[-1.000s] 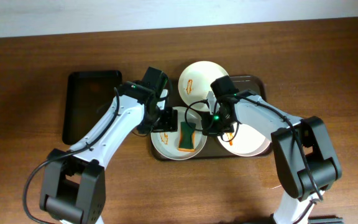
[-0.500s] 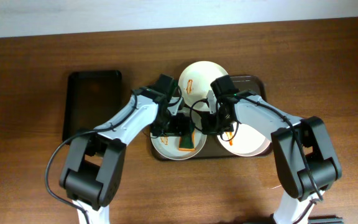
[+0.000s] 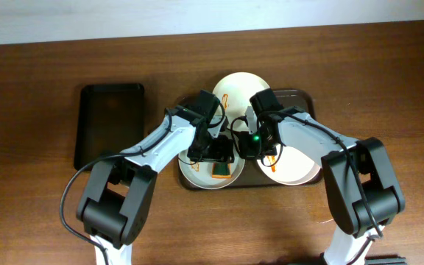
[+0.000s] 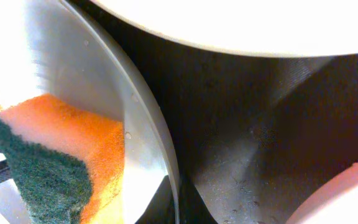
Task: Clean dirty plates on tray and stack at the side
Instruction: 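Hold the plate with the right gripper and scrub it with the left sponge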
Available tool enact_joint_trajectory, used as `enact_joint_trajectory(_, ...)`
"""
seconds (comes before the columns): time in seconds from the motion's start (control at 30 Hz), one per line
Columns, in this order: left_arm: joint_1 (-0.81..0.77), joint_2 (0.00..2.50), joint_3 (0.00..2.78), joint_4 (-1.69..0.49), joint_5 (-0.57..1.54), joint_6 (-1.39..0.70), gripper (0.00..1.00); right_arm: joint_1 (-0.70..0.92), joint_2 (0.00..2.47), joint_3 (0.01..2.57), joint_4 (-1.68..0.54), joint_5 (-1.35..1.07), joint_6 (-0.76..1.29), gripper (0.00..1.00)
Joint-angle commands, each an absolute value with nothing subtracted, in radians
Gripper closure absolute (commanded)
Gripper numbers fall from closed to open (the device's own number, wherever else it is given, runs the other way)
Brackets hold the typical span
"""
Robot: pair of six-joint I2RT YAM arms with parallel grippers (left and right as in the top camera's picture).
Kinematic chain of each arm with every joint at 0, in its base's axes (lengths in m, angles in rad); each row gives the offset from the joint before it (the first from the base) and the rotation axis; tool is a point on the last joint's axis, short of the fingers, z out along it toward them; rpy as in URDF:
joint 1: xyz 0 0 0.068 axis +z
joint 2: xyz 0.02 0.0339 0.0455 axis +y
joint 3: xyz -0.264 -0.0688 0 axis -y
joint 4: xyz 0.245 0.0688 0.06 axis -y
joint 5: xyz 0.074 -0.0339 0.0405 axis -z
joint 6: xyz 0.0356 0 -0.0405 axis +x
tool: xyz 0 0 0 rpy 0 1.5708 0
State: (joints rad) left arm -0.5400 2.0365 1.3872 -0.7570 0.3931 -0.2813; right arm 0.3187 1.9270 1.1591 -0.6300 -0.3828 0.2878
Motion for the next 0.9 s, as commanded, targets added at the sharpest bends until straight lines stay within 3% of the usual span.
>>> enact_joint_trajectory(0.0,-0.57,2.065,1.378,-0.741,0.354,-0.313,0.55,0.332,1.921,1.143,-0.632,-0.371,0.271,0.96)
enact_joint_trajectory(0.07,-0.574,2.065,1.378,-0.741,0.293,-0.362,0.71,0.332,1.921,1.143,-0.632,-0.371,0.271,0.96)
enact_joint_trajectory(0.3,-0.588,2.065,1.378,-0.742,0.264,-0.392,0.77,0.332,1.921,1.143,-0.632,-0.371,0.271,0.96)
enact_joint_trajectory(0.4,-0.611,2.065,1.373,-0.745,0.165,-0.405,0.95,0.332,1.921,1.143,-0.633,-0.371,0.271,0.96)
enact_joint_trajectory(0.57,-0.611,2.065,1.304,-0.748,-0.009,-0.443,1.0,0.332,1.921,1.143,-0.64,-0.357,0.27,0.96)
enact_joint_trajectory(0.87,-0.587,2.064,1.279,-0.802,-0.237,-0.445,1.0,0.332,1.921,1.143,-0.646,-0.354,0.27,0.96)
